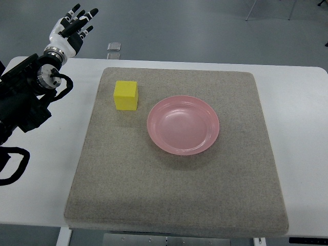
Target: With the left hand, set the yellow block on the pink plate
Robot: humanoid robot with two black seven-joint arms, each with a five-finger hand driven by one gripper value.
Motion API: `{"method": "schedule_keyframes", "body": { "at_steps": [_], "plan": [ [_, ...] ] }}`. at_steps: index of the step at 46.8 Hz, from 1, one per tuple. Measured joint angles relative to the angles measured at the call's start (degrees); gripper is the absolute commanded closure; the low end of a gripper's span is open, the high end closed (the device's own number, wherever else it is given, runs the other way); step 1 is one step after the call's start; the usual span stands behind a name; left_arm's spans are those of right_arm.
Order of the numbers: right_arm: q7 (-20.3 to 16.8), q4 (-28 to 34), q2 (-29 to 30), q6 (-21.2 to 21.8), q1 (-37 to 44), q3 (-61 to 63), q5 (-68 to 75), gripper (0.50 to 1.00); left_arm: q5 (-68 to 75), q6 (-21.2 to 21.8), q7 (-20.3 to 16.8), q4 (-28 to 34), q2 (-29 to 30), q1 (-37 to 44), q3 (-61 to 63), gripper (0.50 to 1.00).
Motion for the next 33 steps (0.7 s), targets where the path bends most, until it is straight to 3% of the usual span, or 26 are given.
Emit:
{"method": "schedule_keyframes", "body": {
  "at_steps": [15,28,33],
  "plan": [
    [0.0,0.0,0.0,0.0,0.0,0.0,0.0,0.576,12.5,0.0,0.1,-0.7,0.0,-1.0,4.0,0.510],
    [0.0,0.0,0.0,0.0,0.0,0.0,0.0,0.576,20.5,-0.1,0.3,-2.9,0.4,-3.9,15.7,0.510],
    [0.0,0.0,0.0,0.0,0.0,0.0,0.0,0.576,20.6,-2.8,0.3,-4.3,1.9,-5.4,19.8,0.510]
  ]
}}
